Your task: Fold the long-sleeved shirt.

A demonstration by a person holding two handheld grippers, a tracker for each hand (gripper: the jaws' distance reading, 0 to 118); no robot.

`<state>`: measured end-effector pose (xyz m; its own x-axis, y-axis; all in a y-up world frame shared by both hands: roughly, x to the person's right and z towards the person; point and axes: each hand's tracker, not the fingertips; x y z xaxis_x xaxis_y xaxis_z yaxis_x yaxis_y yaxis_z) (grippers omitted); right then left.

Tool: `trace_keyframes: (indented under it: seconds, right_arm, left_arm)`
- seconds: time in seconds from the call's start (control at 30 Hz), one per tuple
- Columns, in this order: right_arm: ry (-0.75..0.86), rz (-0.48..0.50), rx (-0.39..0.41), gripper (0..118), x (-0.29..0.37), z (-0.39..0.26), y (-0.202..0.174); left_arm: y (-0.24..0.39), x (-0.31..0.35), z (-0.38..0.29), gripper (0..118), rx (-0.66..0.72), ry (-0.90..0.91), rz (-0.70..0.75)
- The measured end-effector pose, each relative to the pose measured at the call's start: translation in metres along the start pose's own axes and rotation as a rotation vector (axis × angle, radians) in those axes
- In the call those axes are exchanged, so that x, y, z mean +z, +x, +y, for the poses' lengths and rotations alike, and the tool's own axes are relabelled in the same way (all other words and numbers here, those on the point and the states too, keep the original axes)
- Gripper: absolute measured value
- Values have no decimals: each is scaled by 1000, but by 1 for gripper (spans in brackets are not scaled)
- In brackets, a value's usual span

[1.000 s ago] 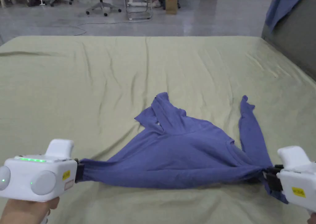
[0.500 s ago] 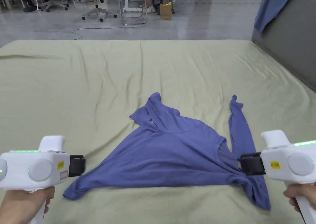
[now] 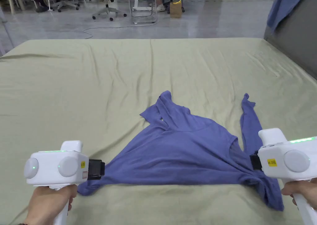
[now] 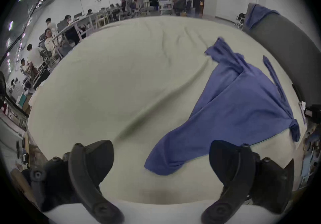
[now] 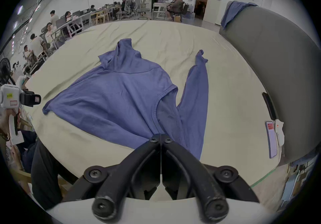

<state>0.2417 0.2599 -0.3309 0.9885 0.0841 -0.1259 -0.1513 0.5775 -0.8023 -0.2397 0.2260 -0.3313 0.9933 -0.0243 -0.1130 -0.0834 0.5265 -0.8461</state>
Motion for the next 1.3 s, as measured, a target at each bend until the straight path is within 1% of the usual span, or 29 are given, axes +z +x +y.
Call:
trace_keyframes:
  seconds: [0.03,0.07,0.17,0.2,0.23,0.27,0.3,0.33,0.37,0.47,0.57,0.6,0.63,0.67,0.7,0.77,0.83,0.87,0.93,0.97,1.0,1.03,1.07,1.1,1.13,1.2,1.23,1.27,1.3]
  right_arm:
    - [-8,3,0,0,-3,0,-1]
    - [-12,5,0,0,-6,1,-2]
    - [-28,18,4,0,-18,4,-3]
    - [-34,18,8,0,-23,6,-3]
    - [-35,15,16,0,-25,8,-5]
    - [-37,14,22,0,-26,10,-8]
    - [-40,16,31,0,-29,15,-8]
    - [-39,20,40,0,-33,22,-9]
    - [-38,24,46,0,-36,30,-9]
    - [-17,25,55,0,-53,71,-5]
    - [6,16,75,0,-76,125,-4]
    - [6,19,82,15,-86,143,-4]
    - [5,35,86,44,-96,161,-5]
    - [-11,45,94,76,-104,173,-9]
    - [-53,56,118,96,-120,187,-12]
    - [-91,57,167,93,-146,207,-16]
    - [-187,59,212,93,-176,221,-20]
    - [-232,61,219,93,-190,223,-22]
    - [-335,76,194,93,-218,224,-23]
    - [-355,78,182,90,-226,223,-24]
    - [-356,85,181,77,-234,222,-26]
    - [-357,94,188,69,-242,220,-26]
    - [-368,91,196,69,-249,219,-26]
    - [-379,113,192,69,-253,217,-27]
    - [-370,91,198,69,-253,216,-29]
    - [-377,90,201,66,-254,222,-26]
    - [-370,97,210,59,-249,221,-28]
    - [-358,96,240,47,-244,220,-32]
    - [-348,101,266,16,-240,219,-34]
  left_arm:
    - [1,-6,-4,97,4,-26,1]
    - [-3,-26,-2,95,10,-48,5]
    - [-4,-62,-10,95,13,-105,6]
    - [-9,-81,-12,89,16,-97,4]
    - [-8,-83,-14,81,27,-60,-25]
    - [-4,-78,-12,76,-21,-33,30]
    - [-1,-71,-8,46,-83,-10,-7]
    - [11,-48,-10,12,-104,33,-13]
    - [12,-41,-7,2,-82,48,-26]
    - [11,-28,11,2,-32,62,-81]
    - [13,-18,25,2,-40,73,-81]
    - [17,-12,26,2,-44,81,-82]
    - [18,-8,28,2,-36,83,-95]
    - [18,-5,29,2,-28,85,-105]
    - [18,-5,32,2,-17,78,-119]
    - [17,-4,37,2,-11,75,-126]
    - [19,-3,38,2,-11,72,-130]
    - [17,-6,39,2,-9,68,-133]
    - [18,-7,39,2,-4,61,-134]
    - [18,-9,40,2,-2,55,-129]
    - [15,-15,42,2,-3,47,-127]
    - [14,-16,43,2,-4,41,-124]
    - [13,-17,44,2,-5,38,-121]
    - [13,-18,45,2,-3,35,-119]
    - [10,-22,47,2,-2,30,-119]
    - [10,-25,50,2,-4,18,-106]
    - [11,-26,52,2,-3,16,-99]
    - [10,-32,50,2,-3,18,-95]
    - [10,-33,53,2,-5,21,-94]
